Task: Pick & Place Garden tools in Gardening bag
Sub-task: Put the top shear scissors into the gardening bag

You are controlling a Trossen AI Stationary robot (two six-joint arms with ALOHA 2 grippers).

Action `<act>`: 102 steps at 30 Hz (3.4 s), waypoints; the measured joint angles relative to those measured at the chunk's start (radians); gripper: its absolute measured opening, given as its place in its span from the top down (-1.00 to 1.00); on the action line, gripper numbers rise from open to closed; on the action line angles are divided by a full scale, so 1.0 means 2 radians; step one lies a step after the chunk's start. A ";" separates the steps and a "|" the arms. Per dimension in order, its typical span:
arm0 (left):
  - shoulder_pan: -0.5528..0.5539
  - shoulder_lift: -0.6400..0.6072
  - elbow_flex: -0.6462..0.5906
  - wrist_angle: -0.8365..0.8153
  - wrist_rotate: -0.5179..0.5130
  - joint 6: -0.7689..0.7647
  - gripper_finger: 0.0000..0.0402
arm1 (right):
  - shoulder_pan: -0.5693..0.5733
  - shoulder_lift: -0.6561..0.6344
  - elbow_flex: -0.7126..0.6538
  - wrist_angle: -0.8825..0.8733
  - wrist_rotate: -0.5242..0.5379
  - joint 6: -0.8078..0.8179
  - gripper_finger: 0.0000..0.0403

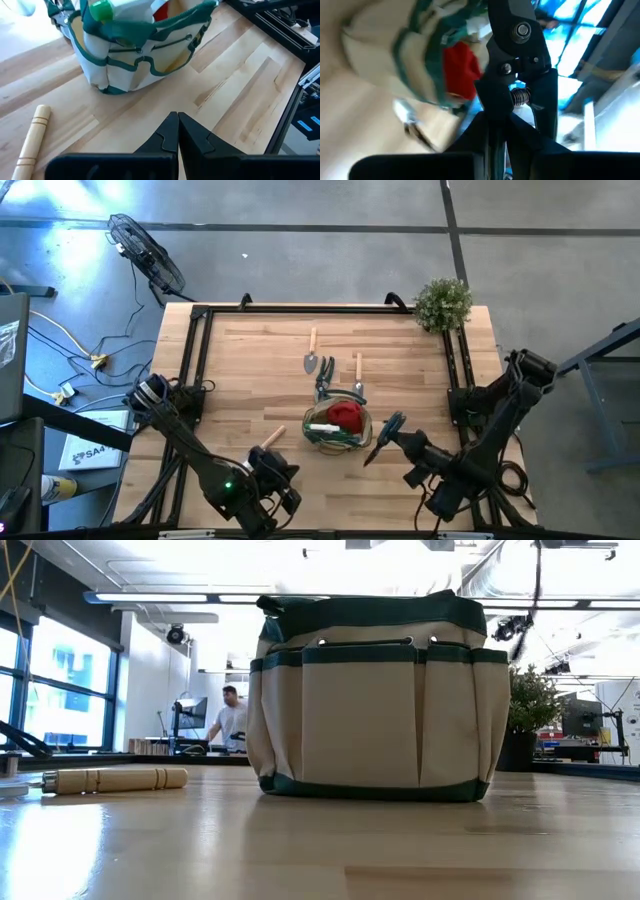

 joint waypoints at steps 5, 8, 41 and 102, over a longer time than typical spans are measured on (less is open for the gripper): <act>-0.001 0.000 0.000 0.023 0.014 0.000 1.00 | 0.000 0.000 0.005 -0.007 0.021 -0.131 0.85; -0.005 0.000 0.000 0.037 0.015 0.001 1.00 | -0.007 0.000 0.005 -0.034 0.016 -0.173 0.85; -0.029 0.004 0.000 0.081 -0.017 -0.011 1.00 | -0.090 0.000 -0.024 0.009 -0.018 -0.378 0.85; -0.029 0.004 0.000 0.083 -0.013 -0.011 1.00 | -0.126 0.000 -0.091 0.233 -0.132 -0.629 0.76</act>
